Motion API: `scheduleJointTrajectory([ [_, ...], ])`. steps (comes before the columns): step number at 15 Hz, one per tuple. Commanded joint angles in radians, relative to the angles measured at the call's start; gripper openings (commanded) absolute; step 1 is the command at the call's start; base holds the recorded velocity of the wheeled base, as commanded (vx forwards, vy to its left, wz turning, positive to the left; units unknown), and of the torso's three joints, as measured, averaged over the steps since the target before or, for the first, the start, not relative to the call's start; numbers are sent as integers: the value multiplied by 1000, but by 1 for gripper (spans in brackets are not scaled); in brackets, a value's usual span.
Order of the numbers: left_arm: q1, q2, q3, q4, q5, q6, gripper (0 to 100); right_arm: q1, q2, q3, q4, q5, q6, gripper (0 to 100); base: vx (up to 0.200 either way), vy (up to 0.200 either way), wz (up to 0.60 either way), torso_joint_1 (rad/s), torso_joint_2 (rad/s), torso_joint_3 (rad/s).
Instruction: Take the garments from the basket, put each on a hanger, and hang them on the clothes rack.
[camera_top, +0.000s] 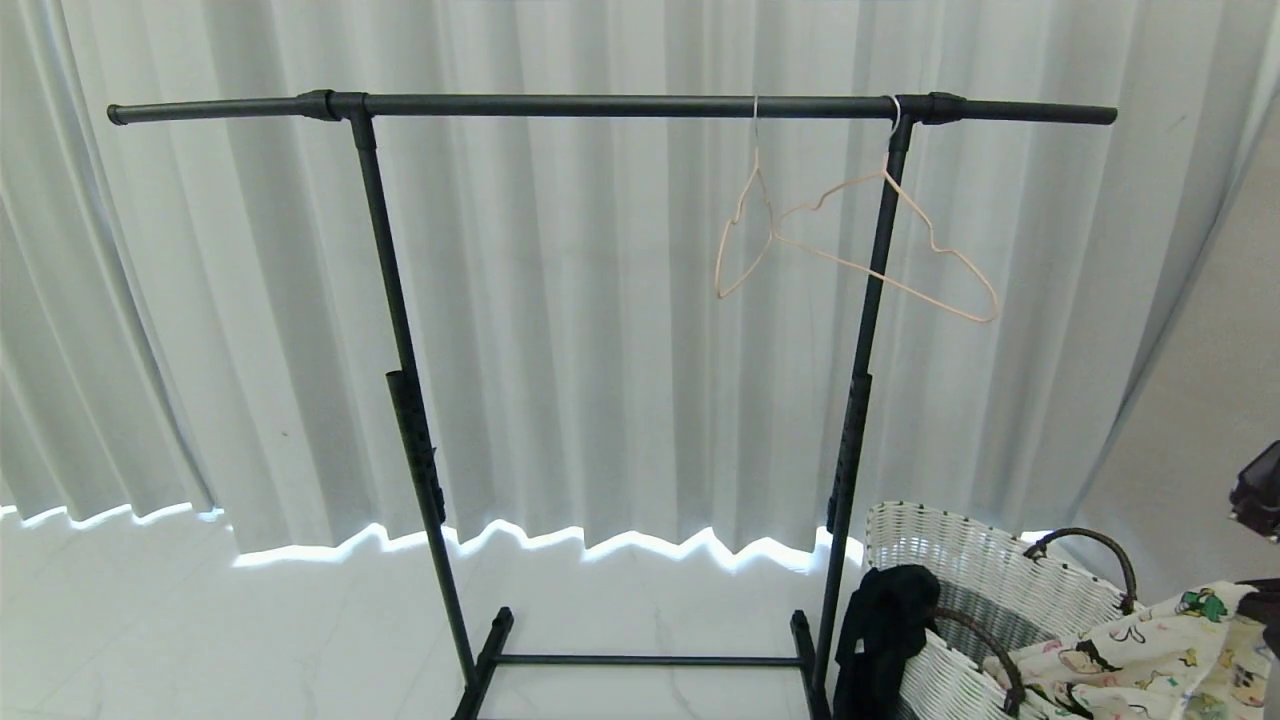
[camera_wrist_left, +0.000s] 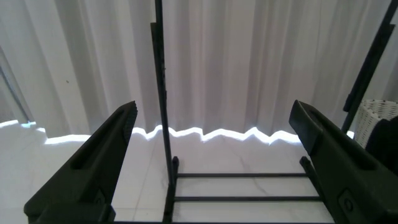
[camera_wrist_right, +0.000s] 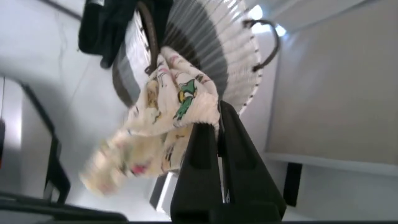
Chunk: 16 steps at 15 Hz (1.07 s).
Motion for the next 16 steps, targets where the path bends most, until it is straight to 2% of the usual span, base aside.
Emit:
scheduleJointTrajectory([
  [1,0,0,0,0,-1,0,100,12,-41,-23,-3,0,-1,0,-200,0,0,2,2,2],
  [2,0,0,0,0,-1,0,100,21,-39,-32,-3,0,-1,0,-200,0,0,7,2,2],
  [5,0,0,0,0,1,0,100,62,-18,-92,17,0,1,0,0,0,0,0,0,0],
  [10,0,2,0,0,-8,41,100,111,25,-227,233,0,16,0,0,0,0,0,0,0],
  [12,0,2,0,0,-10,41,100,153,45,-236,236,0,49,0,0,0,0,0,0,0],
  [14,0,2,-3,-6,-19,12,100,279,73,-285,256,0,156,0,0,0,0,0,0,0],
  [16,-17,64,-123,-5,-74,-23,100,340,96,-333,291,0,222,0,0,0,0,0,0,0],
])
